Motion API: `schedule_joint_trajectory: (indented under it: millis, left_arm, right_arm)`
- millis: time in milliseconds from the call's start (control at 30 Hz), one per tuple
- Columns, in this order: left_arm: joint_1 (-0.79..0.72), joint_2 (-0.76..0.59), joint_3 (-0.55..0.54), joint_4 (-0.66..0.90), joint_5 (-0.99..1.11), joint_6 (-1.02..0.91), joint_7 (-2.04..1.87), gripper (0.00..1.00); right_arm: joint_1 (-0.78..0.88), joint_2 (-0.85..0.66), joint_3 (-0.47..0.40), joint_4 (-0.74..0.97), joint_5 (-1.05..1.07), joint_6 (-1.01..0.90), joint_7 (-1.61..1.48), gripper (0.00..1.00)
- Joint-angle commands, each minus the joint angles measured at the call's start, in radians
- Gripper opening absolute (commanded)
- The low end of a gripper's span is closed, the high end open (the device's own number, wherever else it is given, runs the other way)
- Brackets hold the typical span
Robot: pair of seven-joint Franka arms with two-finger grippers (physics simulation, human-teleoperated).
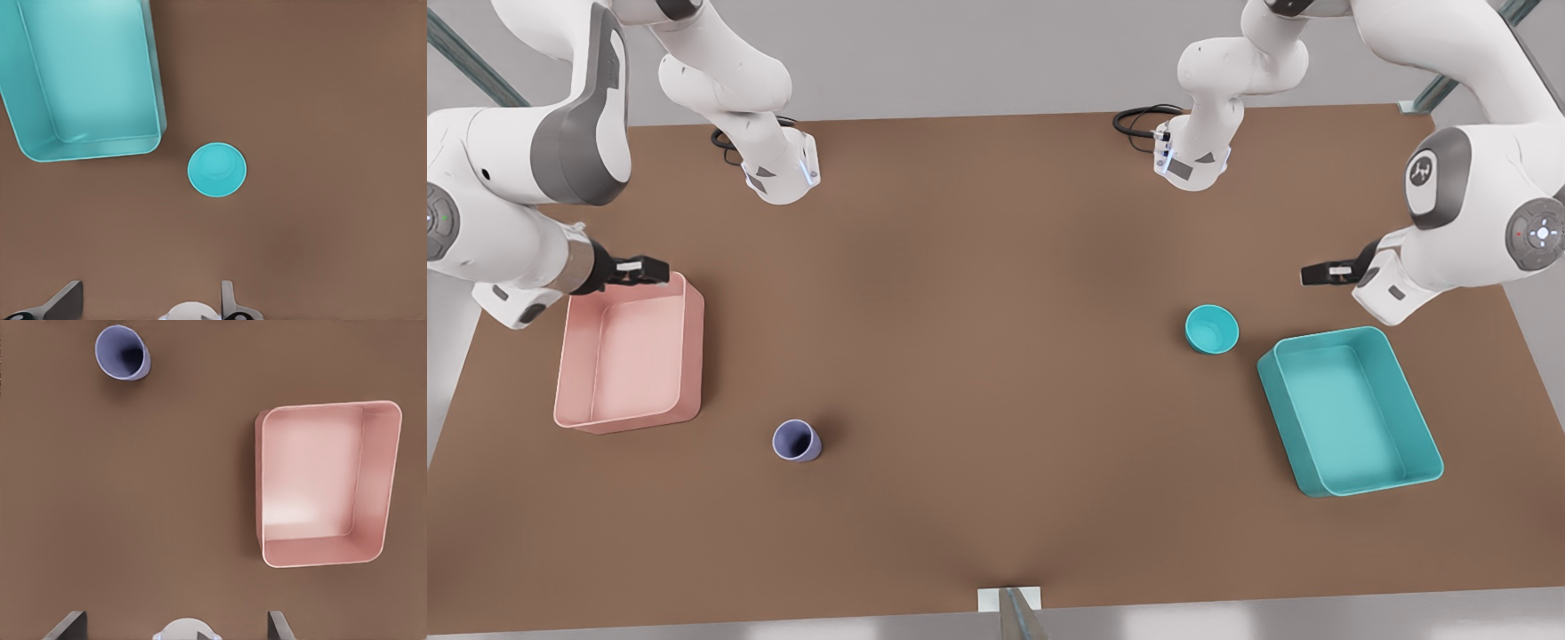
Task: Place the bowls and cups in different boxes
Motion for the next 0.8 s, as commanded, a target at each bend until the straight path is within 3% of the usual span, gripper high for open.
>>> schedule_joint_trajectory:
  millis: [0,67,167,333,500,600,767]
  left_arm:
    - [-0.002,-0.001,0.0,-0.006,-0.003,0.026,-0.006,1.0]
    - [-0.026,-0.004,0.0,-0.113,-0.041,0.131,-0.035,1.0]
    - [-0.084,0.008,0.0,-0.396,-0.091,0.569,-0.098,1.0]
    - [-0.201,0.132,-0.003,-0.508,0.067,0.892,-0.089,1.0]
    - [-0.222,0.132,-0.032,-0.601,0.176,0.929,-0.095,1.0]
    - [-0.219,0.159,-0.032,-0.652,0.219,1.04,-0.095,1.0]
    - [-0.206,0.212,-0.032,-0.67,0.222,1.043,-0.096,1.0]
  right_arm:
    - [0.001,-0.001,0.0,0.001,-0.001,0.069,0.009,1.0]
    - [0.007,0.01,0.002,0.002,-0.001,0.085,0.026,1.0]
    - [0.072,0.275,0.022,0.148,0.034,0.184,0.024,1.0]
    - [0.081,0.516,0.019,0.139,0.031,0.542,0.028,1.0]
    - [0.075,0.622,0.0,0.134,0.042,0.761,0.028,1.0]
    - [0.073,0.625,0.0,0.133,0.039,0.789,0.061,1.0]
    - [0.08,0.62,0.002,0.077,0.033,0.795,0.061,1.0]
